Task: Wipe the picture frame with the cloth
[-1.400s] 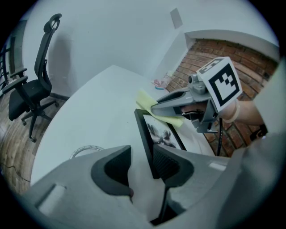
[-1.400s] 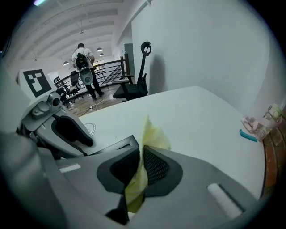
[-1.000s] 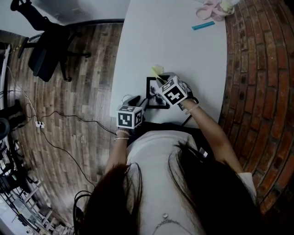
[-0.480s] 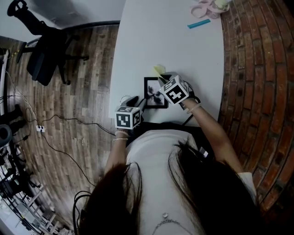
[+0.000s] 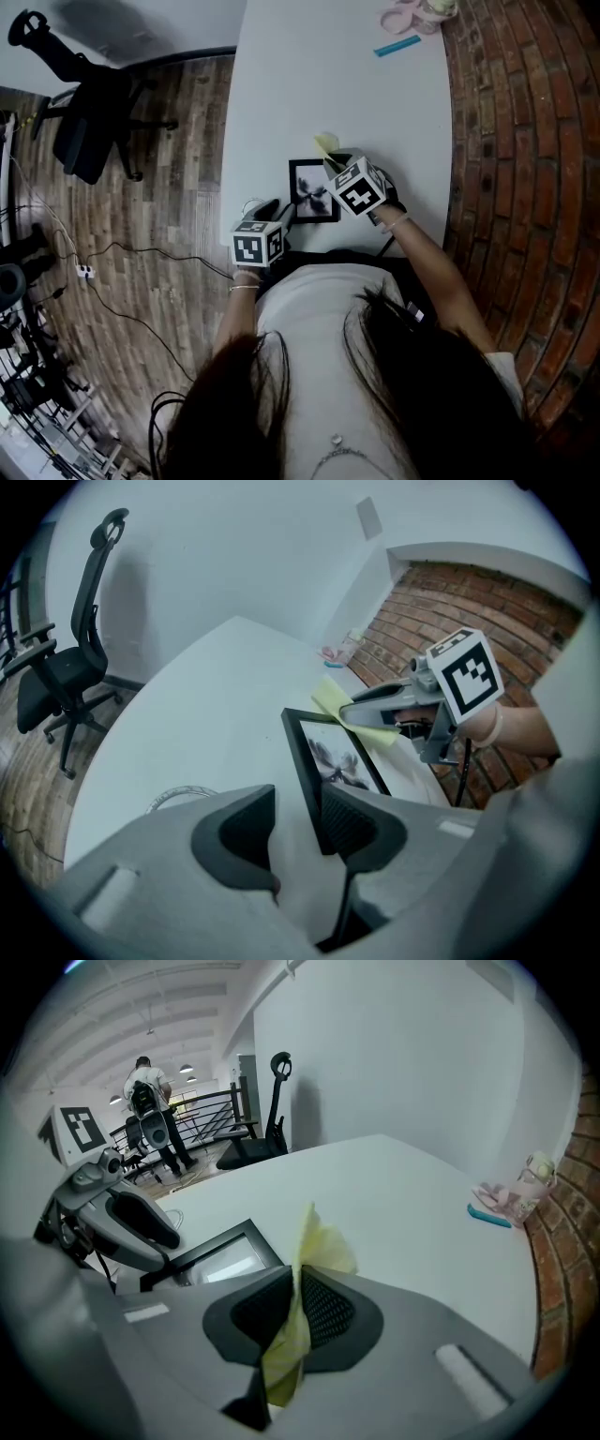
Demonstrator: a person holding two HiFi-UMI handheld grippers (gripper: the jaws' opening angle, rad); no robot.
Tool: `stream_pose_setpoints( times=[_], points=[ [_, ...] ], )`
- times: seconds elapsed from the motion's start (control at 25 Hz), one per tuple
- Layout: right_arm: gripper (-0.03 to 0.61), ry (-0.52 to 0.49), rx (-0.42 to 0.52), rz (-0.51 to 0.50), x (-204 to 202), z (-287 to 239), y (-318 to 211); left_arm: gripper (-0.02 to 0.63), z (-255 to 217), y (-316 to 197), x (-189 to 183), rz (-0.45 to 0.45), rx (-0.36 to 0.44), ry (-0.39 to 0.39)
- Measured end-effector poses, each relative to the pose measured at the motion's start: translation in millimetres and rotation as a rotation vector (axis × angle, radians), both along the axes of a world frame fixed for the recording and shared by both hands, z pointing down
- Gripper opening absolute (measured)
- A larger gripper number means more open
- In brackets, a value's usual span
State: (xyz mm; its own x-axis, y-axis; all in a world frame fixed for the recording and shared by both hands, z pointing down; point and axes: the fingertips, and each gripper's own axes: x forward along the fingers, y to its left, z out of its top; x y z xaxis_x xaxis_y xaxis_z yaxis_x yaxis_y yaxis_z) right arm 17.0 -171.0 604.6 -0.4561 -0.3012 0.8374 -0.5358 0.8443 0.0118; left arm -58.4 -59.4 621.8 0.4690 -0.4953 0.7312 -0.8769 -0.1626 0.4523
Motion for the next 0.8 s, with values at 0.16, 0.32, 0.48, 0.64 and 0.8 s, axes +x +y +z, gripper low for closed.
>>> stream_pose_setpoints(
  times=[0.16, 0.32, 0.48, 0.64, 0.8],
  points=[
    [0.034, -0.002, 0.0, 0.013, 4, -1, -1, 0.155, 0, 0, 0, -0.003, -0.001, 0.003],
    [0.034, 0.008, -0.001, 0.028, 12, -1, -3, 0.155, 0, -1, -1, -0.004, -0.002, 0.002],
    [0.034, 0.012, -0.007, 0.06, 23, 1, -4, 0.155, 0, -1, 0, -0.004, 0.003, 0.001],
    [0.034, 0.029, -0.023, 0.096, 35, 5, -2, 0.155, -1, 0, 0, -0.004, 0.003, -0.001],
    [0.034, 0.03, -0.001, 0.101, 37, 3, -4, 0.155, 1, 0, -1, -0.004, 0.002, -0.002]
  ],
)
